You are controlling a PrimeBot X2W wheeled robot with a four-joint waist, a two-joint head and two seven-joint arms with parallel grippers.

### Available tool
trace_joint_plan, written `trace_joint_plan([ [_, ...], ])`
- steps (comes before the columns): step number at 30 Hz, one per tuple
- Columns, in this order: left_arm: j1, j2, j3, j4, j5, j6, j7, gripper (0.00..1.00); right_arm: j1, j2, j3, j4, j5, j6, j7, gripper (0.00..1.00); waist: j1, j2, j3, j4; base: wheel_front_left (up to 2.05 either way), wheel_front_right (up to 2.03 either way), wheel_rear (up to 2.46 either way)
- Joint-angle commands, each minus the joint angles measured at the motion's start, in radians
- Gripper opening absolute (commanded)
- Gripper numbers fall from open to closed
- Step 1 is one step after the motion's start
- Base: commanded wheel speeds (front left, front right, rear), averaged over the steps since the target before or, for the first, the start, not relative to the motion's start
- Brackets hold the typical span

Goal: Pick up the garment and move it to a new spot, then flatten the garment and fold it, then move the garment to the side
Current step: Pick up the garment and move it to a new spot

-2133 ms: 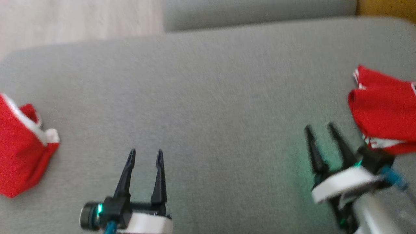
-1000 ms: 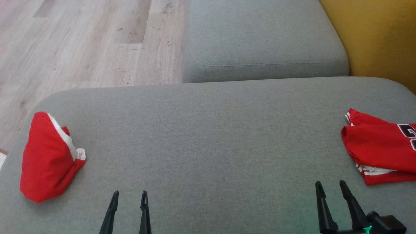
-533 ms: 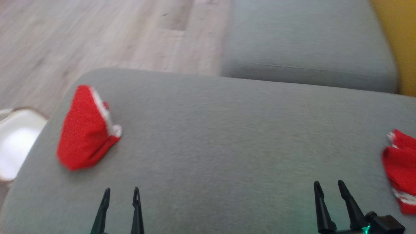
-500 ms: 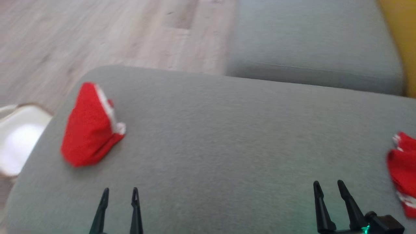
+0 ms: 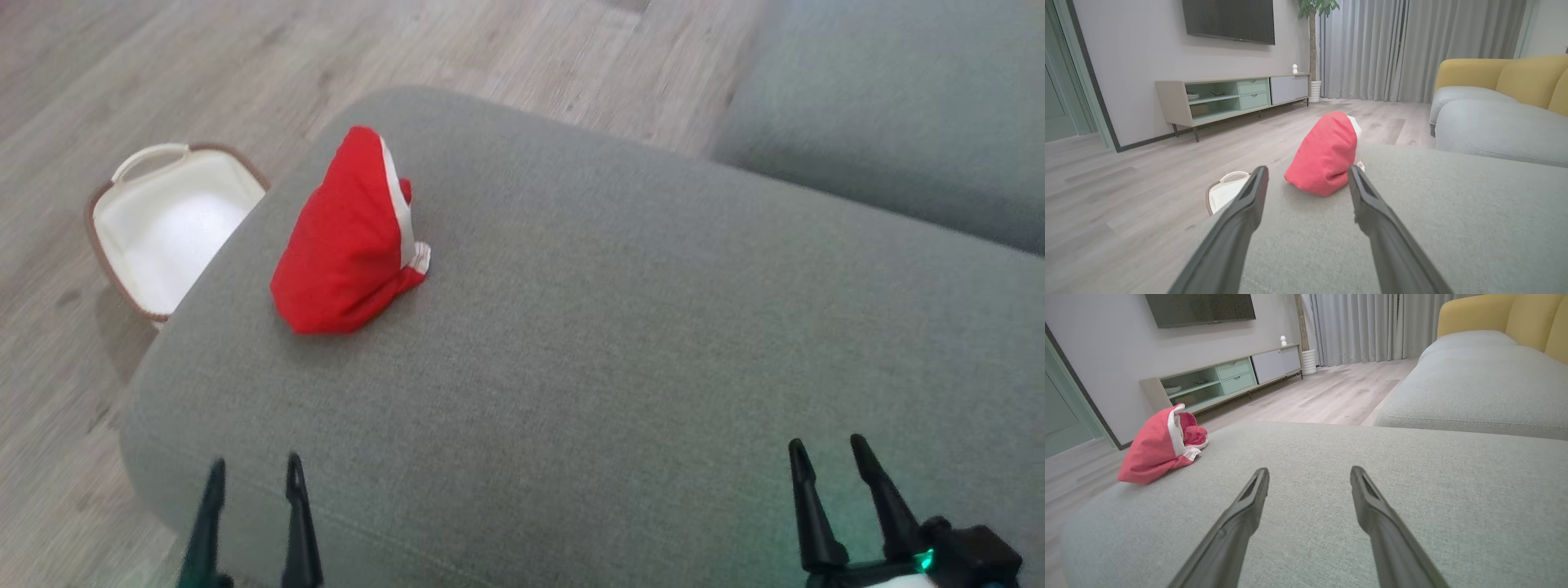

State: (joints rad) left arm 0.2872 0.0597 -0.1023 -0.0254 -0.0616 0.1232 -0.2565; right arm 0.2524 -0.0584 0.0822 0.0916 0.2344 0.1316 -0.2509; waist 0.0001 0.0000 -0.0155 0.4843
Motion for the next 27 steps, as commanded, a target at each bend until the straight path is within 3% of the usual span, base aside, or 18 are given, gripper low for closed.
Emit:
trace_joint_plan([
  [1, -0.080, -0.001, 0.037, -0.048, 0.011, -0.001, -0.005, 1.00, -0.044, -0.037, 0.014, -0.036, -0.014, -0.001, -0.011, 1.00, -0.0001, 0.0000, 0.030, 0.011, 0.00, 0.00, 0.00],
  [6, -0.243, 0.043, 0.081, -0.073, 0.007, -0.034, -0.005, 1.00, -0.074, -0.104, 0.016, -0.081, -0.035, -0.001, -0.011, 1.00, -0.0001, 0.0000, 0.152, -0.010, 0.00, 0.00, 0.00],
  [11, -0.540, 0.119, 0.087, 0.081, -0.008, -0.107, 0.065, 1.00, -0.128, -0.218, 0.027, -0.117, -0.033, -0.001, -0.011, 1.00, -0.0001, 0.0000, 0.286, -0.053, 0.00, 0.00, 0.00],
  [15, -0.850, 0.181, 0.083, 0.229, -0.020, -0.164, 0.204, 1.00, -0.177, -0.306, 0.021, -0.147, -0.034, -0.001, -0.011, 1.00, -0.0001, 0.0000, 0.380, -0.089, 0.00, 0.00, 0.00],
  [20, -1.159, 0.205, 0.103, 0.490, -0.078, -0.189, 0.471, 1.00, -0.222, -0.375, 0.024, -0.184, -0.025, -0.001, -0.002, 1.00, -0.0001, 0.0000, 0.464, -0.140, 0.00, 0.00, 0.00],
  [24, -1.281, 0.244, 0.148, 0.746, -0.129, -0.172, 0.689, 1.00, -0.259, -0.393, 0.046, -0.199, -0.018, -0.001, 0.002, 1.00, -0.0001, 0.0000, 0.505, -0.192, 0.00, 0.00, 0.00],
  [27, -1.280, 0.256, 0.149, 0.815, -0.131, -0.161, 0.749, 1.00, -0.270, -0.391, 0.051, -0.198, -0.017, -0.001, 0.002, 1.00, -0.0001, 0.0000, 0.516, -0.206, 0.00, 0.00, 0.00],
])
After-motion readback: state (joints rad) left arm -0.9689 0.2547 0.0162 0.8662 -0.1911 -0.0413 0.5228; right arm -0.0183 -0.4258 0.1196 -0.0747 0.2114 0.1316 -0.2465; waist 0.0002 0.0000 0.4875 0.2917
